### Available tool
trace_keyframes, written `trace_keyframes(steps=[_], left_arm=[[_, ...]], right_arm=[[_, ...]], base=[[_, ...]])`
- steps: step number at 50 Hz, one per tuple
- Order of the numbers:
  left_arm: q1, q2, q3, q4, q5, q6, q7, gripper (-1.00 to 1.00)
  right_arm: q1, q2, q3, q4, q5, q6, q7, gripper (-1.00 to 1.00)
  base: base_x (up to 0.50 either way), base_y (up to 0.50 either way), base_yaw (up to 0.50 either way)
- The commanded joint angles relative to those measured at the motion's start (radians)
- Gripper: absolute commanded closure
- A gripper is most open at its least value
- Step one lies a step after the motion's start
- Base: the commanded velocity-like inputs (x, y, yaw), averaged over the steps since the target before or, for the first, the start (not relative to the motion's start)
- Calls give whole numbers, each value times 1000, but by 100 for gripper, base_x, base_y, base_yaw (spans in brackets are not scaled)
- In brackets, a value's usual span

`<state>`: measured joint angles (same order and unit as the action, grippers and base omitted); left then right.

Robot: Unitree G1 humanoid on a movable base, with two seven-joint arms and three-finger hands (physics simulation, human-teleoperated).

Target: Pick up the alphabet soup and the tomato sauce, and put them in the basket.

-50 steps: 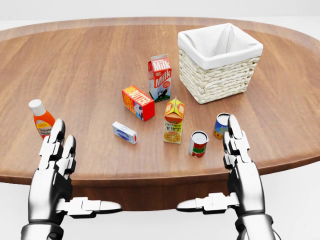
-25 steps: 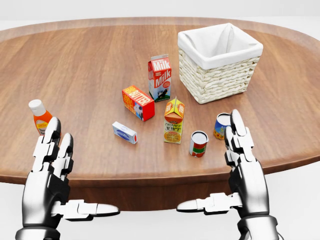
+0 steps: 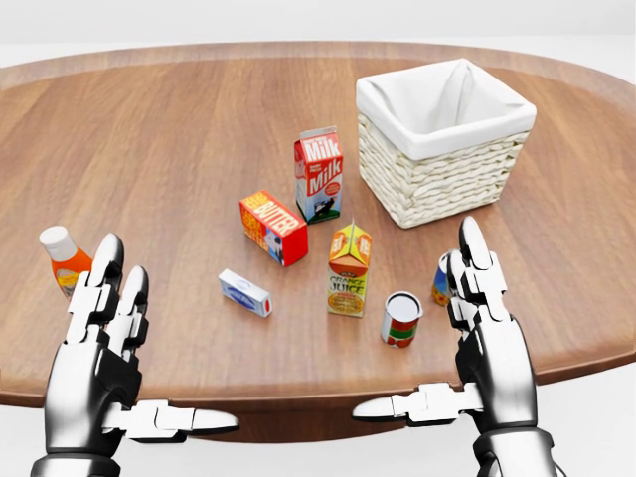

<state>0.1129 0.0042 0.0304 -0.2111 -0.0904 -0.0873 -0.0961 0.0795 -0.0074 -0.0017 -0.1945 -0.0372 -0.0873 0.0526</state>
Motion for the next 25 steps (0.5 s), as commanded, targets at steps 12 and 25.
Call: trace_keyframes(steps=[12,25], left_arm=[[3,0,0,-5,-11,0,-7,-100],[-1,0,5,-6,-22,0,-3,-100]], right_arm=[[-3,0,-2,7,2,0,1,-100],[-1,1,0,0,2,0,0,-100]], base=[[23,0,0],[24,0,0]])
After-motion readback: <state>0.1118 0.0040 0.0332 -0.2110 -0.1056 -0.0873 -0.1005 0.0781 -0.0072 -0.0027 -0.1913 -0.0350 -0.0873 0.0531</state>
